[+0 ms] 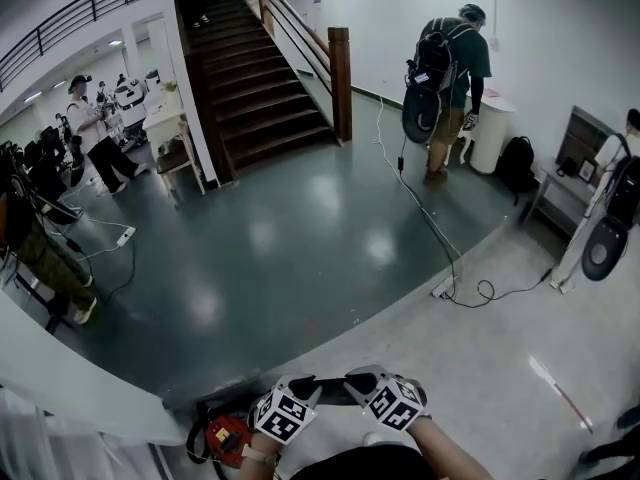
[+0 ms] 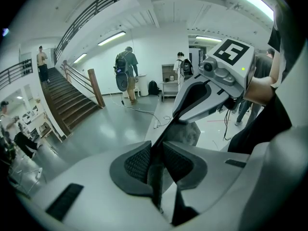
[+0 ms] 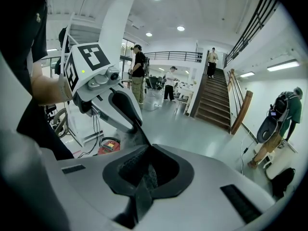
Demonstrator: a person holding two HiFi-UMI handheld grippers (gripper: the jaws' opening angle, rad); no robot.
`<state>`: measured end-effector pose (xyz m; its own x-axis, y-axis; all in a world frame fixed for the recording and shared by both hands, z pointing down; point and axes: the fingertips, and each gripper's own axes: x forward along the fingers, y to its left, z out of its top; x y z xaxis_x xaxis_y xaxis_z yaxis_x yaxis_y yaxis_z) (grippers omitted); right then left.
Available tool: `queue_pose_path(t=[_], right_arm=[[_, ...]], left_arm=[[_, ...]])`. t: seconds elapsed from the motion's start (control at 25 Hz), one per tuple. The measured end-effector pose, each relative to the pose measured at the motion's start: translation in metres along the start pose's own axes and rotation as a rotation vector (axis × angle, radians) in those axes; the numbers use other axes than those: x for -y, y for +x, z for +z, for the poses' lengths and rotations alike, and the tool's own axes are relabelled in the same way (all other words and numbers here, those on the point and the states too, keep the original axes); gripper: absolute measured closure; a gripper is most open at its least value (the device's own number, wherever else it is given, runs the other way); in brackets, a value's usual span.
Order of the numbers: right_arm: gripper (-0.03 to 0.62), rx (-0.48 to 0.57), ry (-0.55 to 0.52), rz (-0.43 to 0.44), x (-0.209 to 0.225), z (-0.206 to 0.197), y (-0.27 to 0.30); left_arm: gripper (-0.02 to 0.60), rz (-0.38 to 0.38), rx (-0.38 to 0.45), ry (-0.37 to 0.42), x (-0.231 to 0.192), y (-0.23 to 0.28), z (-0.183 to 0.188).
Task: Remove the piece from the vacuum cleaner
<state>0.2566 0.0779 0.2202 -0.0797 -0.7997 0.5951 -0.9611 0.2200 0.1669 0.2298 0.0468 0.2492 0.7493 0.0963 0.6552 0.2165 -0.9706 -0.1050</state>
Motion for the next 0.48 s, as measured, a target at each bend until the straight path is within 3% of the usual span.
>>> queue_pose_path(t=[0.48], right_arm=[[0.548, 0.003, 0.008, -0.009, 0.0068, -0.0001, 0.0096]], left_arm=[[0.505, -0.003, -0.003, 0.005, -0.0095, 0.0065, -0.002]])
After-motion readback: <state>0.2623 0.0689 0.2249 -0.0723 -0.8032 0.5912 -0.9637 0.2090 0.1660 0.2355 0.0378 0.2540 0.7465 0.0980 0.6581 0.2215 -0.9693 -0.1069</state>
